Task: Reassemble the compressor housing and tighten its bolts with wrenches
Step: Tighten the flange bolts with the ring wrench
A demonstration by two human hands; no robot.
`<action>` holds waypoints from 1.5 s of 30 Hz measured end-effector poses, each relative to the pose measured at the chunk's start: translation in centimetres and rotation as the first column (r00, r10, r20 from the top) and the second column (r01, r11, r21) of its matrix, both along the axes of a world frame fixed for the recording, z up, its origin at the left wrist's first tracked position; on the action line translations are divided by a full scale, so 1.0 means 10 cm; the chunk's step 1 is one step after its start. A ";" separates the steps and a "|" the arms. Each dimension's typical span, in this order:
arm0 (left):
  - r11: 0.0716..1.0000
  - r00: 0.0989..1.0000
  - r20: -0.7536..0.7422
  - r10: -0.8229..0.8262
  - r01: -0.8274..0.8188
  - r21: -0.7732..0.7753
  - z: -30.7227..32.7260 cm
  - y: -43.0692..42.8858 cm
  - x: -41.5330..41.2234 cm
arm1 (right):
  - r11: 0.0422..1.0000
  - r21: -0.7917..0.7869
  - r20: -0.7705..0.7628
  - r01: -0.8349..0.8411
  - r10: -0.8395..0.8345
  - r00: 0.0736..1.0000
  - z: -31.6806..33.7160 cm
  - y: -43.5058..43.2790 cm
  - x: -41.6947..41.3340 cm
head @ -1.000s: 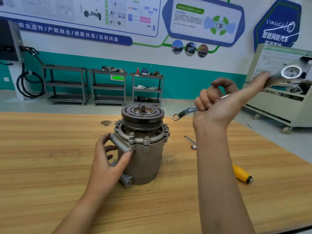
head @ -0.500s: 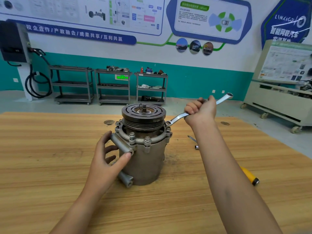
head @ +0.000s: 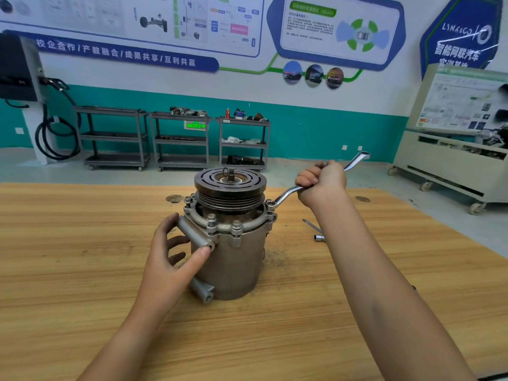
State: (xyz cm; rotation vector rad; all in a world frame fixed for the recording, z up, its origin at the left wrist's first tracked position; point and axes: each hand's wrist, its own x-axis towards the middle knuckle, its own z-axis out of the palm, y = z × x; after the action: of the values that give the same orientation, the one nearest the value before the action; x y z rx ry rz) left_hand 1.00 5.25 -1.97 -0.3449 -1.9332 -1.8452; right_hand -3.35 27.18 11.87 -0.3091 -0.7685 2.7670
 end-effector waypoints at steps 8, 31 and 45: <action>1.000 1.000 -0.025 0.010 -0.010 0.001 -0.02 0.00 -0.01 | 0.988 0.057 -0.020 0.141 -0.140 0.990 -0.06 -0.04 0.02; 1.000 1.000 -0.028 -0.010 0.010 0.003 0.02 0.02 0.04 | 0.858 -0.056 -0.174 0.511 -0.512 0.841 -0.45 -0.31 0.47; 1.000 0.999 -0.021 -0.026 0.026 0.015 0.02 0.02 0.04 | 0.938 0.094 -0.122 0.333 -0.321 0.939 -0.22 -0.15 0.20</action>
State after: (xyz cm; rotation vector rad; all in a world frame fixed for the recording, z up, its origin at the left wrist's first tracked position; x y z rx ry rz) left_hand 1.41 5.47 -1.81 -0.3839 -1.9086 -1.8645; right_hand -1.38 25.69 9.70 -0.2420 -0.7664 2.3964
